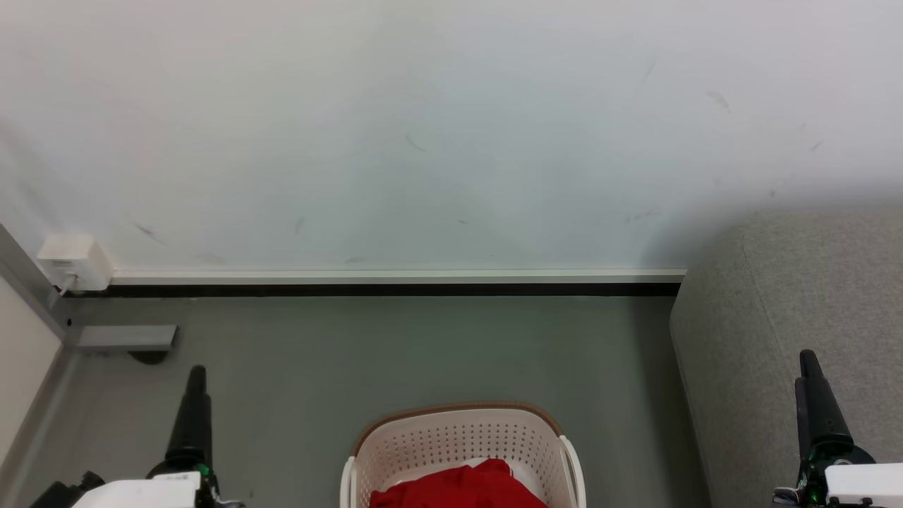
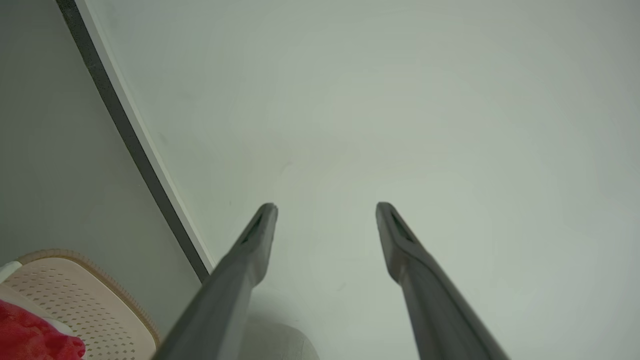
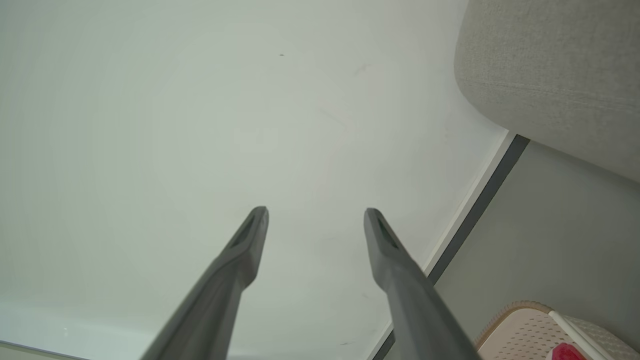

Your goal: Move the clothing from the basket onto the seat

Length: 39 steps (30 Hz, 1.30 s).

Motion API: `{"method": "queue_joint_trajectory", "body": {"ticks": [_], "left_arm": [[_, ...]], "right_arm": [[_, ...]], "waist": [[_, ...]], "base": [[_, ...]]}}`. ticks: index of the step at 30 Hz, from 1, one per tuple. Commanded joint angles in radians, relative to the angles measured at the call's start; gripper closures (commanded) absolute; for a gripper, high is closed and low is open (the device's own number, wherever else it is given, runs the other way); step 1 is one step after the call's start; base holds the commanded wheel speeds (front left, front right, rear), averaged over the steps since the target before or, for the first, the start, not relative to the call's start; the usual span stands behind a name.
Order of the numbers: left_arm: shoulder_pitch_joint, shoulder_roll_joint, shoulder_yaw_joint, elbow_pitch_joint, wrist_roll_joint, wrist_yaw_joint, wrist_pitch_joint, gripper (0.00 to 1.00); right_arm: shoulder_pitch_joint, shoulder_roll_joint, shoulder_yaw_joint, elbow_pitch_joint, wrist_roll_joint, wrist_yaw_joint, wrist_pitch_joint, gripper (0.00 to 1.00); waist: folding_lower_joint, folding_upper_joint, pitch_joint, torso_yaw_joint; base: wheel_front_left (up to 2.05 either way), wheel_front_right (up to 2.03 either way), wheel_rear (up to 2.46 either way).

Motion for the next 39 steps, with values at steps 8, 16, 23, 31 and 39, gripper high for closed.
{"method": "queue_joint_trajectory", "body": {"ticks": [8,16,23,31,39], "left_arm": [[-0.022,0.009,-0.001,-0.055,0.224,0.026,-0.036,0.0],[-0.013,0.01,-0.032,-0.085,0.396,0.067,-0.064,0.0],[-0.011,0.011,-0.044,-0.096,0.544,0.103,-0.087,0.0],[-0.004,0.012,-0.062,-0.091,0.701,0.131,-0.112,0.0],[-0.004,0.012,-0.079,-0.077,0.813,0.141,-0.133,0.0]], "right_arm": [[-0.021,-0.04,0.044,-0.032,-0.237,-0.001,-0.038,0.0],[-0.023,-0.062,0.095,-0.024,-0.424,-0.001,-0.065,0.0],[-0.037,-0.075,0.121,-0.016,-0.53,-0.001,-0.089,0.0],[-0.04,-0.091,0.127,-0.031,-0.652,-0.001,-0.114,0.0],[-0.034,-0.099,0.144,-0.06,-0.758,-0.001,-0.135,0.0]], "waist": [[0.0,0.0,0.001,-0.006],[0.0,0.0,0.003,-0.008],[0.0,0.0,0.004,-0.01],[0.0,0.0,0.002,-0.011],[0.0,0.0,0.004,-0.012]], "base": [[0.0,0.0,0.0],[0.0,0.0,0.0],[0.0,0.0,0.0],[0.0,0.0,0.0],[0.0,0.0,0.0]]}}
